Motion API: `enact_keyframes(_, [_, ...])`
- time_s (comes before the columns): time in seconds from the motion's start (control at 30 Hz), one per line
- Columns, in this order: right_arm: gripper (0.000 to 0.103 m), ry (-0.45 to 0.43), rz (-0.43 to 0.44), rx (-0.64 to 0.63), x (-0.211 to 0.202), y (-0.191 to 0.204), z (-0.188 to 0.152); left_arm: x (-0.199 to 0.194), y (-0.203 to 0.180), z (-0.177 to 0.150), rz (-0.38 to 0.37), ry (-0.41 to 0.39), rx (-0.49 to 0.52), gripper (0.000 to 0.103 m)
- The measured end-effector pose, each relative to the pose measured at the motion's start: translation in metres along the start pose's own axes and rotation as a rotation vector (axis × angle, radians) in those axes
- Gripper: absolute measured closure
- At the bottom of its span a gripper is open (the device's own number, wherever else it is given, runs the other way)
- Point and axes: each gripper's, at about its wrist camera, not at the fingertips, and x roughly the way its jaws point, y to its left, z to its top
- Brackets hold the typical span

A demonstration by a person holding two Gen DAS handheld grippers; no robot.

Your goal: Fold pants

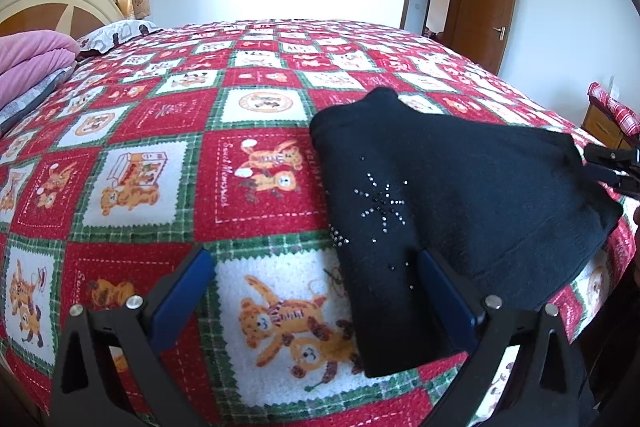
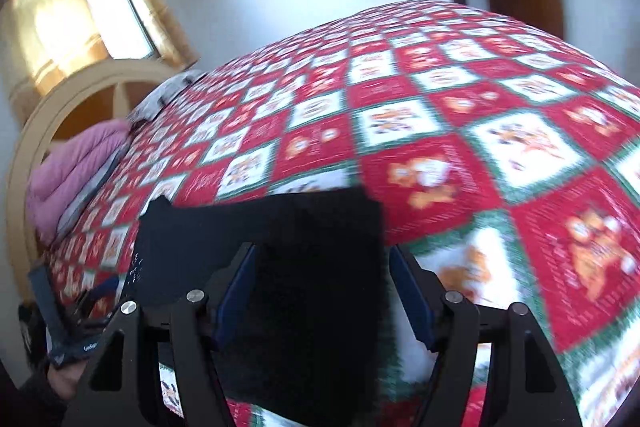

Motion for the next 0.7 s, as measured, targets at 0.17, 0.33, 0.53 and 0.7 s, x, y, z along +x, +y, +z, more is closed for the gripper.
enact_keyframes(0.17, [0.034,0.012,0.017,0.112,-0.024,-0.023,-0.01,-0.016,-0.009,0.016,0.028,-0.055,0.06,0.0])
enact_keyframes(0.33, [0.039,0.069,0.041,0.089,-0.032,-0.017,-0.03,-0.001,-0.03,0.046,-0.054,-0.021,0.106,0.0])
enact_keyframes(0.53, [0.071,0.178,0.086,0.104,-0.011,-0.017,-0.047,0.037,-0.029,0.044,-0.072,0.056,0.066,0.0])
enact_keyframes(0.7, [0.071,0.214,0.08,0.079,-0.006,-0.019,-0.047,0.034,-0.025,0.04,-0.103,0.046,0.06,0.0])
